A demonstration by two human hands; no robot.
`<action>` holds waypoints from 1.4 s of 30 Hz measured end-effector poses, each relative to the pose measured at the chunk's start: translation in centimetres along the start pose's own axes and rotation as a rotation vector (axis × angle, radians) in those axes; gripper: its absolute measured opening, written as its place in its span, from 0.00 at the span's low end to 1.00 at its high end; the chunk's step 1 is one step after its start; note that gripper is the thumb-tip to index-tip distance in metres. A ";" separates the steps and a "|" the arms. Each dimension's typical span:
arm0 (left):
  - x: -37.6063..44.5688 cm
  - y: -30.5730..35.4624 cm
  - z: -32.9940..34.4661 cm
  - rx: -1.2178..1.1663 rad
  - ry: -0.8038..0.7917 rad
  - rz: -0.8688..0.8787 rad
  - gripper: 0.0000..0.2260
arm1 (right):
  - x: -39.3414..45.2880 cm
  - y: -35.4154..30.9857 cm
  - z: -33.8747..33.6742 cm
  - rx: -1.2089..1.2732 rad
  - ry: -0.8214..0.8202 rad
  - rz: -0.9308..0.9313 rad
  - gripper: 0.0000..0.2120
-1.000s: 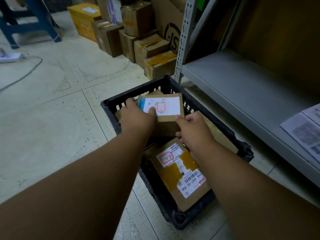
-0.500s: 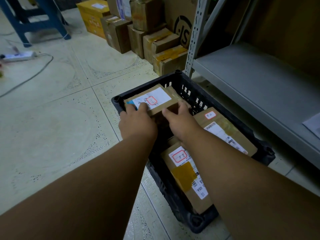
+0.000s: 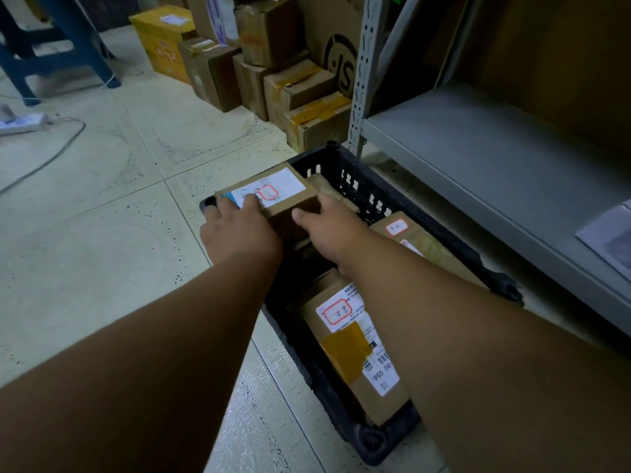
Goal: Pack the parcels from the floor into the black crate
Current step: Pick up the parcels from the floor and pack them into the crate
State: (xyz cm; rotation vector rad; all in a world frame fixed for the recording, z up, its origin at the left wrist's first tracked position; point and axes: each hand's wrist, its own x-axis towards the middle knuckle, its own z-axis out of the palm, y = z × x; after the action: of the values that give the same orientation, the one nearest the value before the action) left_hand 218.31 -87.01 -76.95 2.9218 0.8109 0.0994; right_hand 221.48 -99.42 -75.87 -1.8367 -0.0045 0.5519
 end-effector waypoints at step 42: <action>-47.6 31.9 10.9 -0.163 -0.446 1.590 0.21 | -42.0 38.5 -27.2 -0.483 0.976 0.735 0.20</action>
State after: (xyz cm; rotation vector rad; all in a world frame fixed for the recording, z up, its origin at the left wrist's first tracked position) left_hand 194.85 -139.70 -85.55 2.4342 -1.4846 -0.3227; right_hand 183.92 -148.52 -88.93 -2.3973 1.3254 0.0740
